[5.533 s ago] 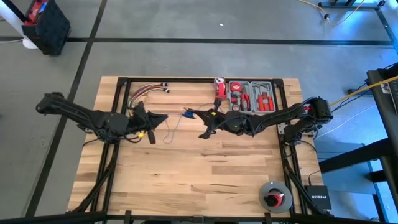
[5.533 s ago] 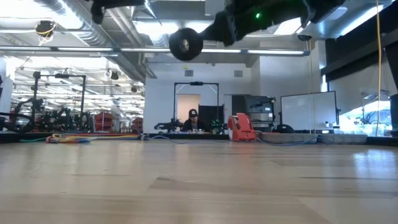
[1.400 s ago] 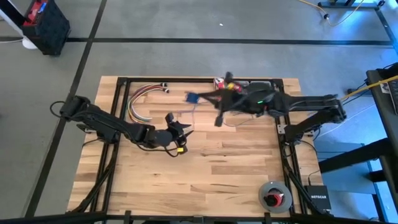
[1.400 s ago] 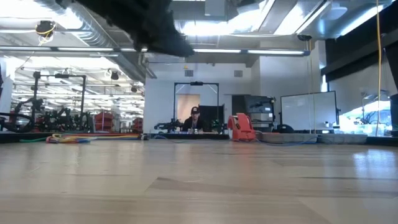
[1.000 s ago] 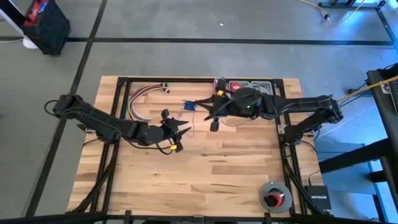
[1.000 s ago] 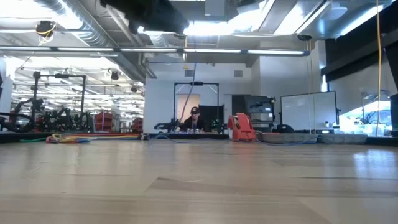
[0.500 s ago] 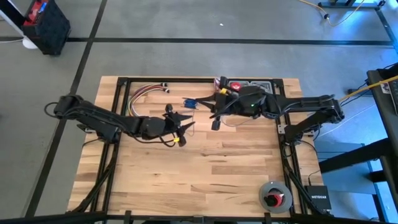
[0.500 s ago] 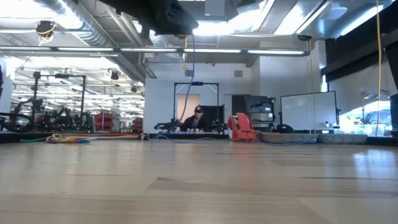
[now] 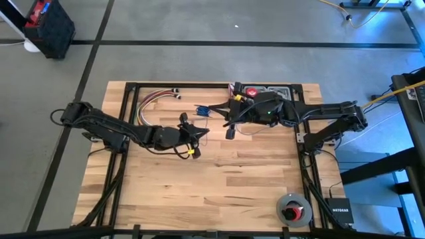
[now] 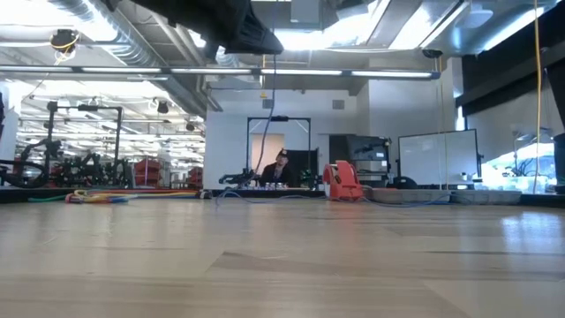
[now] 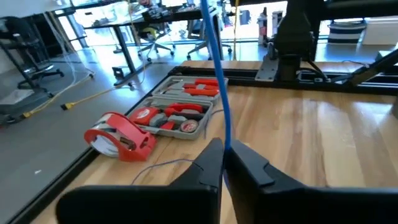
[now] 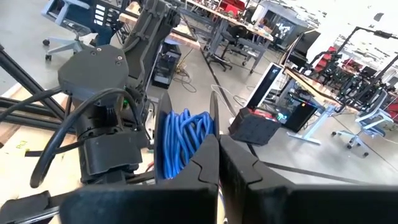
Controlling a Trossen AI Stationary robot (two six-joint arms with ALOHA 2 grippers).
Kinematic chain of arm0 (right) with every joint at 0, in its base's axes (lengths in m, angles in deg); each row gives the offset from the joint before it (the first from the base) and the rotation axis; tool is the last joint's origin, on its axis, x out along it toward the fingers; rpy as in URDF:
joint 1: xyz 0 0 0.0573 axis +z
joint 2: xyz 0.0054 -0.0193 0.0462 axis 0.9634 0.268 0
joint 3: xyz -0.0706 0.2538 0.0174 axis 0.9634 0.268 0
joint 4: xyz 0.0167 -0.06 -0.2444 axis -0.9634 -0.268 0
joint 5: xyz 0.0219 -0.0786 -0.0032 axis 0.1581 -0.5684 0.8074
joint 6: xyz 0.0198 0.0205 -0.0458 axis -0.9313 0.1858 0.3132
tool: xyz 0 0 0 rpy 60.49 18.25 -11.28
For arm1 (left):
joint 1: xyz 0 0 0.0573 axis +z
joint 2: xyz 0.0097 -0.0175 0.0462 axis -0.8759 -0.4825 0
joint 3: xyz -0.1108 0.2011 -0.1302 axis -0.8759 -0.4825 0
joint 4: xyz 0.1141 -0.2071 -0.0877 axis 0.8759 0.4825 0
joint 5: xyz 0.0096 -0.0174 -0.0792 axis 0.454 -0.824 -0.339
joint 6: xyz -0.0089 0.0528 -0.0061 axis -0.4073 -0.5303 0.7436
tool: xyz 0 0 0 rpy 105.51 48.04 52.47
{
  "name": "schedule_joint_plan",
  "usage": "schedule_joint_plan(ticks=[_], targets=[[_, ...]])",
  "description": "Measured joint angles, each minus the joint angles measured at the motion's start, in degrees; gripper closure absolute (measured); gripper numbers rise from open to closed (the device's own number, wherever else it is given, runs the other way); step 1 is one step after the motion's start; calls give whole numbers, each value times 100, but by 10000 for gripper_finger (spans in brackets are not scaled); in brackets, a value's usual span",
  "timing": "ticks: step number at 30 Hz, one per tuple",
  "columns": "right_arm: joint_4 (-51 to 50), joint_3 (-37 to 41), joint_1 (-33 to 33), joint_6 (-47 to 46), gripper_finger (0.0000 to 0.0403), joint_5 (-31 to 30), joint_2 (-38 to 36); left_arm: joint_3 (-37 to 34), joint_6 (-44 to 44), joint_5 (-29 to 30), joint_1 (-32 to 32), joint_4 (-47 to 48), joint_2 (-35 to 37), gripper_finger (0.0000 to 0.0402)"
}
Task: Coil cords
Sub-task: Coil the blue wire on the black spool
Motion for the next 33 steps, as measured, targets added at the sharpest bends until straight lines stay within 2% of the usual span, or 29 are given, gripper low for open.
schedule_joint_plan(ticks=[2,6,13,17,21,26,33], targets=[[-39,0,2,-1,400,2,0,7,3,109,-2,158,35,391],[-340,0,93,0,400,-32,0,7,112,531,0,1084,359,398],[-783,148,275,-5,401,-349,0,7,582,696,0,2753,1631,398],[-839,322,260,-26,401,-415,53,7,776,591,-2,3277,2291,399],[-779,548,242,123,401,-771,206,7,960,47,-22,3190,2663,398],[-699,586,222,307,402,-1334,606,4,1025,-563,-92,2457,2592,399],[-154,588,225,441,402,-1449,1126,0,953,-615,-164,1520,2067,400]])
